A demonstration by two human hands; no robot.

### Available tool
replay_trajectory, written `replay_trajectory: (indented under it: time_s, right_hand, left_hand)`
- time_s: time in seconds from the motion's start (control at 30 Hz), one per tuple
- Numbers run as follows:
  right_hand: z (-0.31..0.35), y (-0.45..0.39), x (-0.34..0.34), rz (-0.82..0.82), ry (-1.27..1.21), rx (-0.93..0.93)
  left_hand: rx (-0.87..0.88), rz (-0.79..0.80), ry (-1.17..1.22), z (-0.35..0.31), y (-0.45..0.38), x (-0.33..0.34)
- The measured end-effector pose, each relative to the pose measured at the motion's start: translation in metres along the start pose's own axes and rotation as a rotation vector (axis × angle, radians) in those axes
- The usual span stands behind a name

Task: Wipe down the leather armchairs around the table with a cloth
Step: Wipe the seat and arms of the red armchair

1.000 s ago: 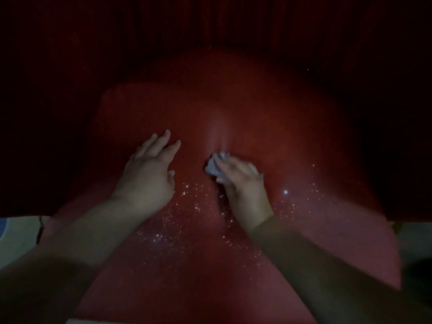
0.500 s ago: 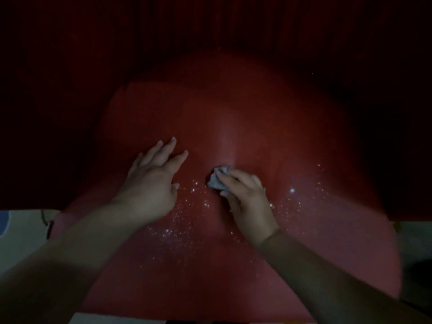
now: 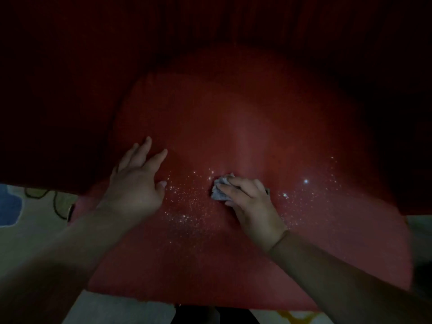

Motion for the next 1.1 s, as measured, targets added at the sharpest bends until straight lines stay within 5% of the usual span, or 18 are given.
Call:
replay_trajectory:
  time_s: [0.23,0.47,0.7,0.93,1.1]
  right_hand:
    - [0.027,-0.081,0.008,-0.132,-0.011,0.088]
    - [0.034,-0.008,0.02,0.045,0.047,-0.114]
    - [0.056,-0.087,0.026,-0.02,-0.003,-0.012]
    - [0.062,-0.014,0.038,0.106,0.068,-0.109]
    - [0.079,-0.079,0.033,-0.037,-0.045,-0.018]
  left_hand:
    - [-0.002,0.012,0.003,0.016,0.019,0.006]
    - [-0.022,0.015,0.032,0.024,0.028,0.003]
    - [-0.081,-0.051,0.06,0.037,0.041,0.005]
    - [-0.01,-0.009,0.076,0.049,0.052,0.014]
    - [-0.008,-0.051,0.122,0.05,0.057,0.019]
Point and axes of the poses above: each hand's wrist, its own y-axis away from the middle knuckle, its own x-axis out of the palm, z = x × y, the point moved 2 cm from there along -y, towards the middle knuckle, and after that the axes turned 9 degrees about x, right-handed, at the moved point
